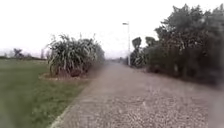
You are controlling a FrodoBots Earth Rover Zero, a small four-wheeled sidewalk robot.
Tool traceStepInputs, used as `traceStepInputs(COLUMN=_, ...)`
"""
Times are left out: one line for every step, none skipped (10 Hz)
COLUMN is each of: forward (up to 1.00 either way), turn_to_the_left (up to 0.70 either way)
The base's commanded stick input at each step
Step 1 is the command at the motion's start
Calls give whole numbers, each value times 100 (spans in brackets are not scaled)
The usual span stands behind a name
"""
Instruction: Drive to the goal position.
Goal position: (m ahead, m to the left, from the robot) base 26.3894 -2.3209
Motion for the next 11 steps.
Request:
traceStepInputs(forward=85, turn_to_the_left=-3)
traceStepInputs(forward=85, turn_to_the_left=-3)
traceStepInputs(forward=85, turn_to_the_left=-3)
traceStepInputs(forward=85, turn_to_the_left=-3)
traceStepInputs(forward=85, turn_to_the_left=-3)
traceStepInputs(forward=85, turn_to_the_left=-3)
traceStepInputs(forward=85, turn_to_the_left=-3)
traceStepInputs(forward=85, turn_to_the_left=-3)
traceStepInputs(forward=85, turn_to_the_left=-3)
traceStepInputs(forward=85, turn_to_the_left=-3)
traceStepInputs(forward=85, turn_to_the_left=-3)
